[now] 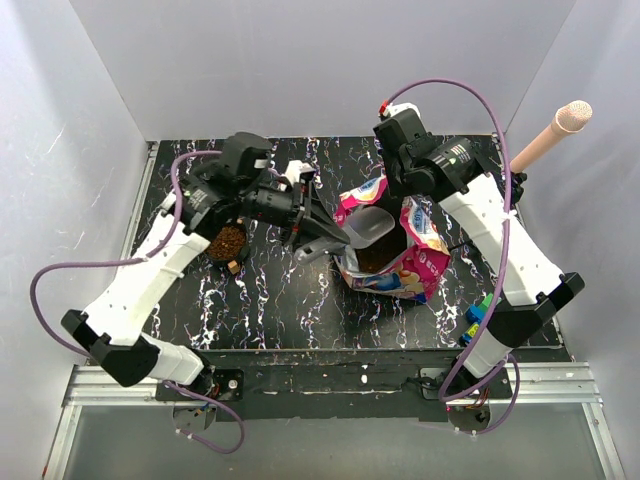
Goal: Serve the pet food
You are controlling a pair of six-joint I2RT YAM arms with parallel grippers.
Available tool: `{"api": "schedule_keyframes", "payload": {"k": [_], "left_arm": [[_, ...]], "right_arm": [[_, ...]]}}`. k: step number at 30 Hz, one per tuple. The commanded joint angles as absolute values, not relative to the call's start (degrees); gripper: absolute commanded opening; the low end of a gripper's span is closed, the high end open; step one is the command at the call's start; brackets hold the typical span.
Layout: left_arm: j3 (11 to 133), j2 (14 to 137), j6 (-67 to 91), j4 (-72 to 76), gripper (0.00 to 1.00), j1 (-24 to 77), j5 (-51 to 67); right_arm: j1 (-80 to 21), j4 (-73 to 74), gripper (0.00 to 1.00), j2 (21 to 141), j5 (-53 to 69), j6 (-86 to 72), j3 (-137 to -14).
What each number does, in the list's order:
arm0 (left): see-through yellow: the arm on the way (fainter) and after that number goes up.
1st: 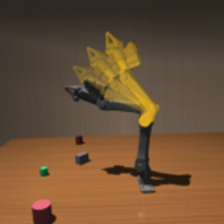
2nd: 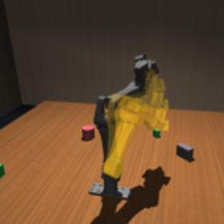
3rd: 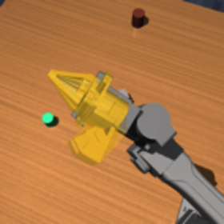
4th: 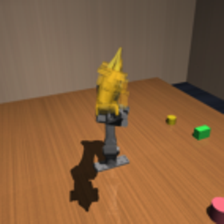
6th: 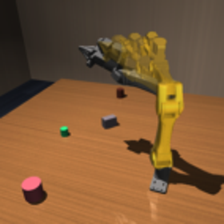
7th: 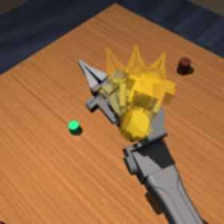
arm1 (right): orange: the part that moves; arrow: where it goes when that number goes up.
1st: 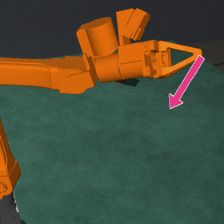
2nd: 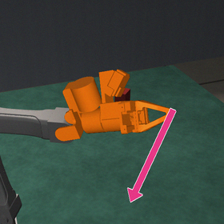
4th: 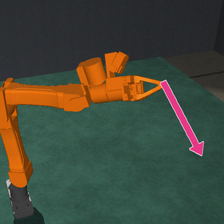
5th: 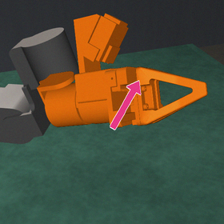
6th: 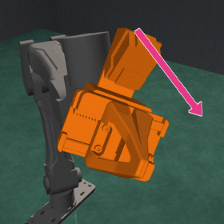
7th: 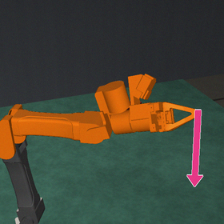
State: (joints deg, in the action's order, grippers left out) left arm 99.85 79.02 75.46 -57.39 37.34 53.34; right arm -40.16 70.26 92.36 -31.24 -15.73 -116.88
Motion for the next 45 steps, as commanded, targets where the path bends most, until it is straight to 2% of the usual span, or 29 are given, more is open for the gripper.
{"api": "schedule_keyframes", "payload": {"k": [1, 6, 11, 15, 18, 24, 29, 32, 35, 38, 42, 45], "left_arm": [[95.29, 79.72, 83.05, -51.77, 0.0, 39.37, 54.14], [84.04, 79.89, 91.48, -48.44, 0.0, 39.55, 51.6], [80.34, 80.95, 105.08, -49.74, 0.0, 39.64, 44.84], [84.09, 79.8, 117.92, -59.82, 0.0, 41.13, 32.21], [88.15, 81.55, 121.11, -64.6, 0.0, 42.18, 26.64], [82.2, 86.65, 121.82, -49.25, 0.0, 46.23, 23.38], [69.91, 88.77, 117.87, -34.05, 0.0, 46.41, 19.34], [58.67, 92.97, 115.68, -21.15, 0.0, 45.71, 21.6], [52.49, 99.12, 107.89, -11.91, 0.0, 43.69, 22.93], [53.25, 104.14, 93.05, -12.4, 0.0, 39.13, 24.7], [63.07, 107.48, 68.71, -13.25, 0.0, 36.91, 27.06], [63.83, 104.7, 63.1, -6.73, 0.0, 37.18, 34.51]], "right_arm": [[-40.6, 57.22, 0.01, 88.33, -35.68, -17.4, -125.16], [-40.87, 58.1, 0.01, 86.84, -34.54, -18.46, -125.95], [-43.85, 57.48, 0.01, 85.08, -34.27, -17.93, -125.95], [-47.63, 56.34, 0.01, 84.99, -36.03, -16.97, -125.95], [-49.74, 56.86, 0.01, 85.86, -37.87, -17.05, -127.26], [-49.92, 60.03, 0.01, 87.98, -35.69, -21.61, -131.48], [-49.92, 61.0, 0.01, 87.19, -33.49, -23.47, -129.82], [-49.92, 60.03, 0.01, 84.82, -33.48, -23.2, -126.4], [-49.92, 59.33, 0.01, 83.15, -34.27, -22.33, -124.19], [-49.83, 59.15, 0.01, 82.18, -35.24, -21.1, -122.7], [-49.83, 57.57, 0.01, 79.72, -35.95, -20.13, -117.18], [-49.75, 56.61, 0.01, 78.75, -36.74, -19.08, -114.88]]}}
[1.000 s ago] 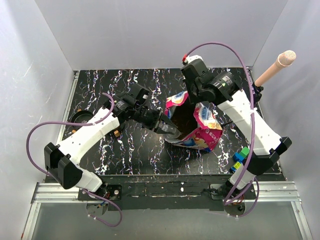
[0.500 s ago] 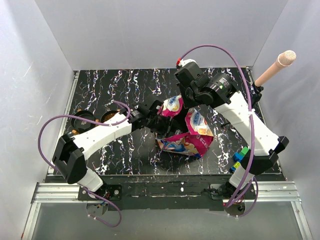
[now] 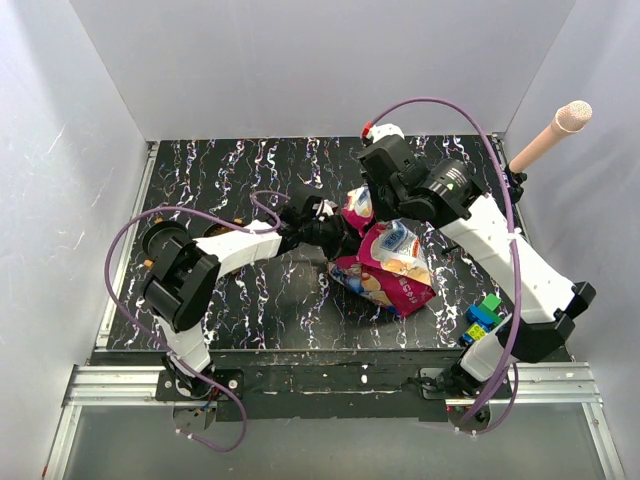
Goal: Serve the pet food
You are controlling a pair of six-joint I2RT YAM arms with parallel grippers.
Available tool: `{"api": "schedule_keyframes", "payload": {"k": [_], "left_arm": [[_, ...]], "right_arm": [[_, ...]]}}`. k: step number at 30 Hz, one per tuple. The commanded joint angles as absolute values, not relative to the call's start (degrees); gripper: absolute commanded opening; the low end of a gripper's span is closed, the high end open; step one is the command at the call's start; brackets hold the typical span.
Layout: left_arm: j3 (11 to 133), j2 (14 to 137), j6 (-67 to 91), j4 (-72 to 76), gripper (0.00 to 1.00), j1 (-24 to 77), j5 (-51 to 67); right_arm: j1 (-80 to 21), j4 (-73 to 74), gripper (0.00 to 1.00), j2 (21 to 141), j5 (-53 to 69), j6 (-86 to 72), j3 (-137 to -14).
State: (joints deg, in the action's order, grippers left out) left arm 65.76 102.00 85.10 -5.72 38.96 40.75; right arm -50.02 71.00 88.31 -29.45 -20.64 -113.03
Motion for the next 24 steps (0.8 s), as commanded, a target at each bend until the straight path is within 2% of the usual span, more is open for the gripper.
{"api": "schedule_keyframes", "payload": {"k": [1, 2, 6, 11, 24], "left_arm": [[62.16, 102.94, 64.85, -1.2, 0.0, 37.18, 38.2], [60.92, 101.01, 66.17, 2.25, 0.0, 37.18, 39.89], [59.42, 95.02, 64.77, 0.88, 0.0, 37.09, 41.75], [53.09, 87.47, 71.01, 11.06, 0.0, 37.18, 44.38], [47.73, 72.69, 73.39, 10.91, 0.0, 36.83, 44.03]], "right_arm": [[-49.83, 56.34, 0.01, 78.75, -37.52, -18.46, -114.53], [-49.75, 56.34, 0.01, 78.84, -38.14, -17.76, -114.43], [-47.73, 54.49, 0.01, 78.93, -38.33, -15.91, -113.99], [-45.62, 53.09, 0.01, 79.1, -37.62, -14.51, -113.64], [-42.72, 50.98, 0.01, 78.05, -37.44, -12.48, -112.24]]}}
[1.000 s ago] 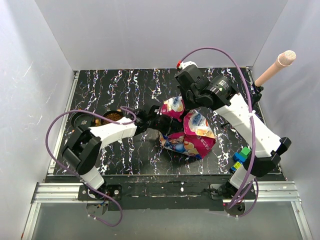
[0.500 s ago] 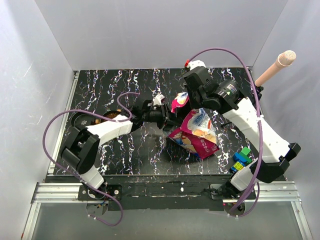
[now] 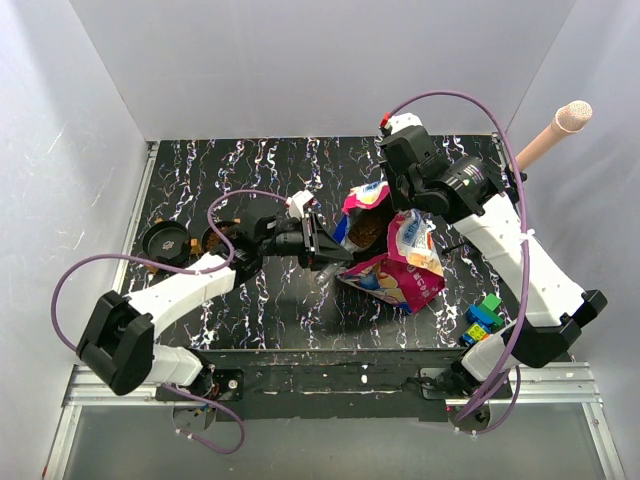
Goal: Serve the pet food
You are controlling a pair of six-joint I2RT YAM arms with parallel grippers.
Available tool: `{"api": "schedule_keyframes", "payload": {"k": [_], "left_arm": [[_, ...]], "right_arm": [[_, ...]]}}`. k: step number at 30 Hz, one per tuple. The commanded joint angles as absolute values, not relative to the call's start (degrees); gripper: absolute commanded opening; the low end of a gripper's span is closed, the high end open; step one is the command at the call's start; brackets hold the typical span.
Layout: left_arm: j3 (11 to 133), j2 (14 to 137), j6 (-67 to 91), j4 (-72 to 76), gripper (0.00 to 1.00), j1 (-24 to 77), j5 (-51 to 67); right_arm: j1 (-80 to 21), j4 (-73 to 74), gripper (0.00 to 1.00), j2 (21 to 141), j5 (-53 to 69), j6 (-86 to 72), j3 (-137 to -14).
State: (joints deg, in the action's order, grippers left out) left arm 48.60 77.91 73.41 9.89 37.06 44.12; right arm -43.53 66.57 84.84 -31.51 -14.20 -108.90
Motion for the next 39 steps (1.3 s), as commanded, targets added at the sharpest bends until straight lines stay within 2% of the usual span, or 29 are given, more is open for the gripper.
{"api": "schedule_keyframes", "payload": {"k": [1, 9, 13, 17, 19, 22, 23, 26, 30, 33, 39], "left_arm": [[47.9, 72.25, 73.04, 10.55, 0.0, 36.83, 44.03], [49.22, 81.29, 78.04, 25.74, 0.0, 36.56, 45.17], [47.73, 74.98, 76.21, 22.33, 0.0, 37.0, 40.8], [44.48, 84.0, 86.09, 41.85, 0.0, 36.56, 43.32], [42.81, 83.95, 91.74, 50.5, 0.0, 36.65, 42.55], [44.2, 79.9, 84.06, 38.54, 0.0, 36.56, 40.6], [44.56, 81.02, 83.76, 38.5, 0.0, 36.65, 42.0], [42.63, 83.59, 93.23, 52.45, 0.0, 36.56, 43.59], [43.59, 76.12, 85.0, 36.58, 0.0, 36.04, 43.5], [42.02, 75.15, 88.67, 40.16, 0.0, 35.16, 45.61], [43.42, 70.93, 86.39, 32.34, 0.0, 35.16, 47.98]], "right_arm": [[-42.71, 50.89, 0.01, 77.87, -37.44, -12.39, -112.24], [-42.1, 50.97, 0.01, 77.78, -37.35, -12.3, -112.32], [-41.92, 51.59, 0.01, 76.99, -37.0, -12.48, -112.68], [-41.84, 51.5, 0.01, 76.64, -37.18, -12.22, -112.06], [-41.75, 51.5, 0.01, 76.47, -37.26, -12.22, -112.15], [-41.57, 51.42, 0.01, 76.38, -37.27, -12.22, -112.06], [-41.31, 51.5, 0.01, 76.46, -37.27, -12.22, -112.15], [-41.31, 51.86, 0.01, 76.2, -37.79, -12.13, -112.5], [-40.7, 51.85, 0.01, 76.11, -39.19, -12.13, -112.15], [-40.43, 52.64, 0.01, 76.64, -40.6, -13.09, -113.11], [-40.34, 53.0, 0.01, 78.22, -39.82, -13.53, -115.13]]}}
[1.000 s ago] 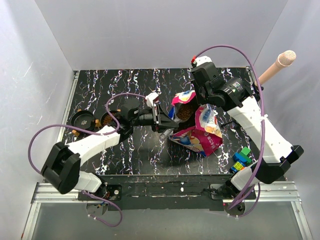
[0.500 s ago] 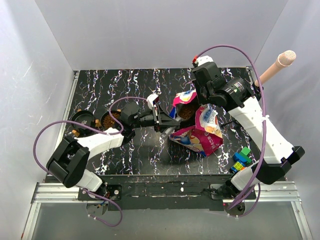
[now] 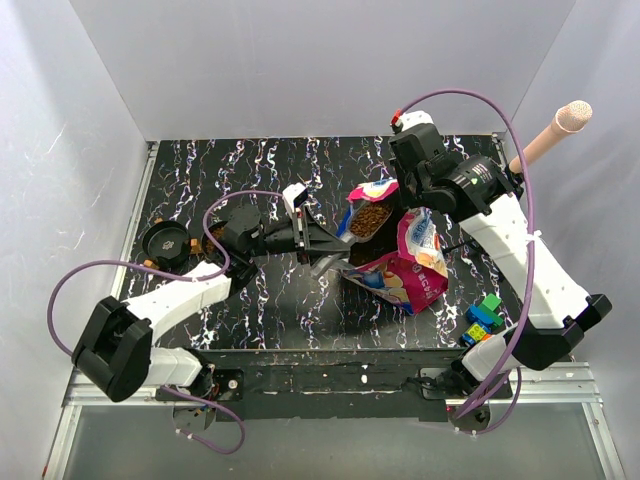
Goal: Serve the pet food
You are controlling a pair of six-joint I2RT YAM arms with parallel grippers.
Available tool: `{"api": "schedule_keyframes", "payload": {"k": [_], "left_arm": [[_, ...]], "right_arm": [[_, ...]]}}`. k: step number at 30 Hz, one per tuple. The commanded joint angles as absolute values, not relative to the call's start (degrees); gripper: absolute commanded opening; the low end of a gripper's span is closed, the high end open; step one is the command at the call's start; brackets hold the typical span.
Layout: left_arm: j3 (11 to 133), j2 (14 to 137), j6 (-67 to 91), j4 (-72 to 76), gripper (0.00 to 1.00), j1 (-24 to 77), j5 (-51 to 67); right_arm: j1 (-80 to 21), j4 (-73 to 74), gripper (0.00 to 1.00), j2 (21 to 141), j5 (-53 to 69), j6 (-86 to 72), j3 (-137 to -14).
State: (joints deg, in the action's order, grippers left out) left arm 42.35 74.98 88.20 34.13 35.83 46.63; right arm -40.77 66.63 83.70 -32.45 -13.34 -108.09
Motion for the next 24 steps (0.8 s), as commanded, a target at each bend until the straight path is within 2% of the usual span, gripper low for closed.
{"api": "schedule_keyframes", "payload": {"k": [1, 17, 24], "left_arm": [[43.59, 70.58, 86.83, 32.43, 0.0, 35.16, 48.51], [44.56, 62.49, 84.55, 21.45, 0.0, 35.16, 50.54], [46.49, 59.77, 85.43, 19.61, 0.0, 34.89, 48.43]], "right_arm": [[-40.34, 53.17, 0.01, 78.4, -39.64, -14.06, -115.31], [-38.76, 59.76, 0.01, 83.4, -37.09, -20.12, -120.67], [-38.5, 59.85, 0.01, 82.62, -36.65, -20.48, -117.34]]}}
